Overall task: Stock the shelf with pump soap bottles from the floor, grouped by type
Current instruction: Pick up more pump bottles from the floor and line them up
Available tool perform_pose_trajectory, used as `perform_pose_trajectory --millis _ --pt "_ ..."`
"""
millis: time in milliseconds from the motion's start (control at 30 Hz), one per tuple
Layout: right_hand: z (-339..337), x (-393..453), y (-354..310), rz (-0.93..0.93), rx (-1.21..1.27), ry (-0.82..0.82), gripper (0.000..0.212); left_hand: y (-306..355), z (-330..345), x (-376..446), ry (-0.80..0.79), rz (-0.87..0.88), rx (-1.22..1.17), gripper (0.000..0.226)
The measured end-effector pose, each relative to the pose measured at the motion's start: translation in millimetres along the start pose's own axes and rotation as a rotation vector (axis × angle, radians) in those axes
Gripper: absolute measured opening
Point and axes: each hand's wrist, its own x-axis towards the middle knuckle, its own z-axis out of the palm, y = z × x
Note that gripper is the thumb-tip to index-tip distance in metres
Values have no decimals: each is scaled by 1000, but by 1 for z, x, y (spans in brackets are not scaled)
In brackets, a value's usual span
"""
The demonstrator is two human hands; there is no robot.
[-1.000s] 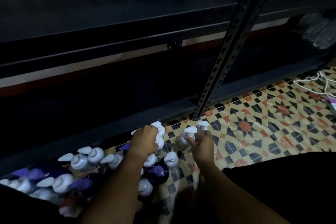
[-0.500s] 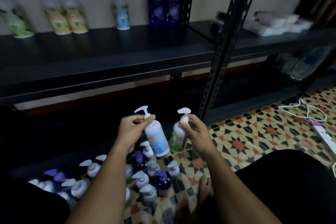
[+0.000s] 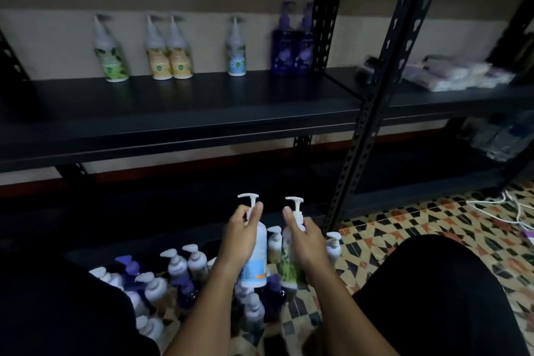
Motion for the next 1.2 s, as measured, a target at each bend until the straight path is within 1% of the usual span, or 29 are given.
perform_pose_trajectory --millis 33,133,167,233,300,367,500,533,633,667,733,800,867,933,1000,1067,1133,1200 --pt "0 -1 0 26 9 -16 48 0 -1 -4 -19 -15 -27 51" --pt "-1 2 5 75 -30 -52 73 0 -7 -9 -66 -45 -27 71" --pt "-2 5 7 58 -47 -59 71 0 -10 -9 -63 -56 -15 76" --pt "-2 7 8 33 -45 -62 55 1 -15 -7 -57 -109 -13 82" --pt "-4 5 4 37 12 -73 50 1 -18 -5 -41 -170 -66 83" --pt "-5 5 7 43 66 -91 51 -1 -20 -5 -6 -185 -120 72" --pt "-3 6 10 45 168 -21 65 1 -22 -8 49 -134 -206 41" --pt "-3 7 13 38 190 -23 63 0 -21 -9 49 -138 -247 34" --pt "-3 6 18 10 244 -73 41 -5 -19 -11 13 -169 -361 9" --pt "-4 5 18 3 236 -90 37 -7 -18 -11 -1 -159 -349 7" --pt "-2 3 18 6 219 -118 33 -9 -16 -10 -15 -130 -260 13" --pt "1 2 18 12 215 -137 35 -8 -14 -11 -7 -97 -193 13" --pt "4 3 22 13 209 -148 39 -4 -11 -14 -26 -76 -206 15" --pt "4 1 24 -3 201 -138 40 -4 -9 -16 -42 -71 -217 37" --pt "3 1 26 -39 176 -138 51 -7 -8 -17 -41 -70 -180 61" --pt "1 3 30 -58 165 -148 67 -12 -7 -16 -42 -77 -195 74" --pt "0 5 32 -43 183 -123 75 -17 -8 -14 -11 -91 -236 78" --pt "1 6 31 -24 207 -66 77 -20 -9 -13 46 -98 -274 73"
